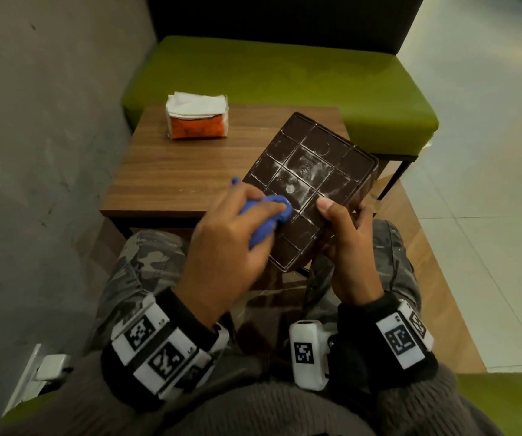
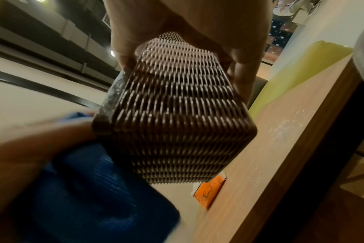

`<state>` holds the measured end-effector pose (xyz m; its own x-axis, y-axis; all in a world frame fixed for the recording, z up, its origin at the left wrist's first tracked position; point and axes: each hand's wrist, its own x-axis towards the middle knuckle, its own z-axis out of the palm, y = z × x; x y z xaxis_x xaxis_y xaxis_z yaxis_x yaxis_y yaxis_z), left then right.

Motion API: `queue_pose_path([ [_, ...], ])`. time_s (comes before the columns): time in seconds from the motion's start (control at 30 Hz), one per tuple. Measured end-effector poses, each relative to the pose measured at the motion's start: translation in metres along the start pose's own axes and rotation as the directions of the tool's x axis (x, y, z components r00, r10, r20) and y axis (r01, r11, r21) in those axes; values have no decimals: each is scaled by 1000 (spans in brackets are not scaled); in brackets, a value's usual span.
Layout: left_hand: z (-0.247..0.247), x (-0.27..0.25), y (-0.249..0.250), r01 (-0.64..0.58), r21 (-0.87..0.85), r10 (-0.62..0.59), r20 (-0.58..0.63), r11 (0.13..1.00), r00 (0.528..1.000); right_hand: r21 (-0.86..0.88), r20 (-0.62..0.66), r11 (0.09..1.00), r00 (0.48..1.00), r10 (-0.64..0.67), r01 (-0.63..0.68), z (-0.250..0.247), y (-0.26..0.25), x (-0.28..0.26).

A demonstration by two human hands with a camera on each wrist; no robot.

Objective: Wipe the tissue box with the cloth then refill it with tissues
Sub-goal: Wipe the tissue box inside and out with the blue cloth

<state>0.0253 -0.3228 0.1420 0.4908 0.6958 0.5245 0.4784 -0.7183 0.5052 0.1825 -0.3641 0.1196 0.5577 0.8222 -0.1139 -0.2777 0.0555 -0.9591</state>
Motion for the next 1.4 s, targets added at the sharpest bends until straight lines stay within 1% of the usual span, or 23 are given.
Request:
queue_pose_path([
  [0.07,3,-10,12,-101,18,100,63,995,993,22,12,1000,1000,2,-2,0,0,0],
  [0.1,2,-10,12,-116,6,115,71,993,991,24,16,1000,1000,1,-1,0,0,-1],
  [0.13,2,-7,10,-104,-6,104,47,995,993,21,22,1000,1000,-2,1,0,1,-2],
  [0.23,0,3,5,8,-55,-11,-56,998,998,19,25,1000,999,-25,25,5,1,-3],
  [0.3,1,-1,18,-21,-2,21,-13,1000,1000,39,-3,998,999,-44,44,6,0,-4],
  [0.37,2,-9,27,-118,52,114,65,992,991,45,-21,997,998,-62,62,7,-1,-4],
  [0.4,0,-8,25,-128,41,124,77,991,989,41,-17,997,998,-66,67,7,-1,-5],
  [0.5,-4,3,10,-13,-44,13,-3,999,1000,36,-10,998,998,-59,60,6,1,-5],
  [0.53,-4,3,11,-15,-43,15,2,999,1000,38,-14,998,998,-58,58,6,1,-5],
  [0.63,-1,-8,26,-126,0,126,109,992,986,42,-32,997,998,-61,63,7,1,-3],
  [0.67,0,-8,25,-134,-11,135,117,991,984,42,-33,997,998,-62,63,7,1,-4],
  [0.77,2,0,7,-12,-109,14,15,994,1000,38,-27,998,998,-51,52,7,1,-4],
  [0.8,2,-1,5,-7,-101,7,-7,995,1000,41,-30,998,998,-49,50,7,0,-4],
  [0.9,7,-14,13,-141,5,141,36,990,989,44,-29,999,999,-26,27,6,-1,-2],
  [0.97,7,-14,6,-165,-6,165,46,986,985,26,-1,999,1000,-20,20,3,-1,-1],
  [1.03,6,1,-13,-77,-39,75,-47,996,996,5,29,1000,999,-13,13,-1,0,0],
  [1.1,1,18,-30,77,-108,-93,-151,991,984,-9,46,1000,999,-18,18,-1,1,0],
  [1.13,1,22,-33,116,-123,-136,-170,986,976,-11,49,1000,999,-20,21,-2,2,0],
  [1.17,3,21,-30,118,-107,-135,-168,987,977,-6,51,1000,999,-18,18,-2,2,0],
  [1.23,7,12,-18,22,-32,-25,-106,999,994,11,56,1000,998,-15,14,-3,2,2],
  [1.3,8,7,-20,-62,-25,61,-57,998,997,5,63,1000,998,-21,21,-5,2,3],
  [1.33,7,10,-27,-40,-46,37,-72,998,997,-2,65,1000,998,-24,24,-5,2,3],
  [1.4,4,18,-40,61,-129,-81,-154,990,985,-2,53,1000,998,-19,20,-4,5,1],
])
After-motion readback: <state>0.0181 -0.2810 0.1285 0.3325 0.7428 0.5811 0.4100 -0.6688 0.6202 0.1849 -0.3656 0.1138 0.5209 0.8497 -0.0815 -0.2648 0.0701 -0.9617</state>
